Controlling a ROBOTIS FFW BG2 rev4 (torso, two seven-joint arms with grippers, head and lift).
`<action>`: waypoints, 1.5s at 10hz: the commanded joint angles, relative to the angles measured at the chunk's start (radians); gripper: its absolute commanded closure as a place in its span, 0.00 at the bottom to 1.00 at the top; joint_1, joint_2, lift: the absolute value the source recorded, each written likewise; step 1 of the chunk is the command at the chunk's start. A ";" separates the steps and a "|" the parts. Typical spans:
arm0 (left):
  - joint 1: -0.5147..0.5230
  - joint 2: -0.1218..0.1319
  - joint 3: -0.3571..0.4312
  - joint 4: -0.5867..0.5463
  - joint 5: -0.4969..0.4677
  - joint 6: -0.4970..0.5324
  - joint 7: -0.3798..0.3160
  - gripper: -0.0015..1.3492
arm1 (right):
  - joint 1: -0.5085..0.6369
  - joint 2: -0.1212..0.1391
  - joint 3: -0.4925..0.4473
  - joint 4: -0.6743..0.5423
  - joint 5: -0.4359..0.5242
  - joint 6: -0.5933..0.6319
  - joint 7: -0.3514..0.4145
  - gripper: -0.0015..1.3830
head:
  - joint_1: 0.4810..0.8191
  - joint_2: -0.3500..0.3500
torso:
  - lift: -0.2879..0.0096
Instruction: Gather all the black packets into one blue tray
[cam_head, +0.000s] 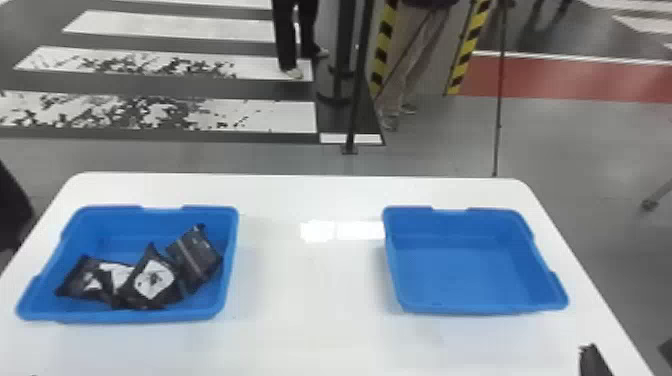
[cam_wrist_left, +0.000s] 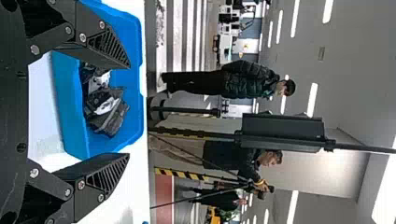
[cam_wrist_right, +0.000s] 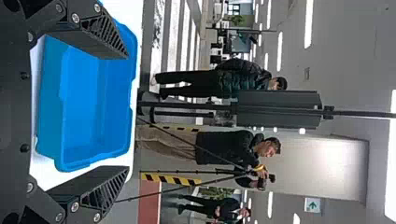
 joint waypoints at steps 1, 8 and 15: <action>-0.002 0.001 0.000 -0.001 0.000 0.000 0.000 0.29 | 0.000 0.002 0.002 0.000 0.000 0.000 0.000 0.14 | 0.63 0.35 | 0.60; -0.005 0.002 0.000 0.002 0.002 0.002 0.000 0.29 | -0.005 0.002 0.010 0.000 0.000 0.000 -0.001 0.14 | 0.63 0.36 | 0.60; -0.010 0.010 -0.010 -0.001 0.002 0.010 0.000 0.29 | -0.010 0.002 0.020 0.002 -0.002 0.000 -0.001 0.14 | 0.63 0.37 | 0.60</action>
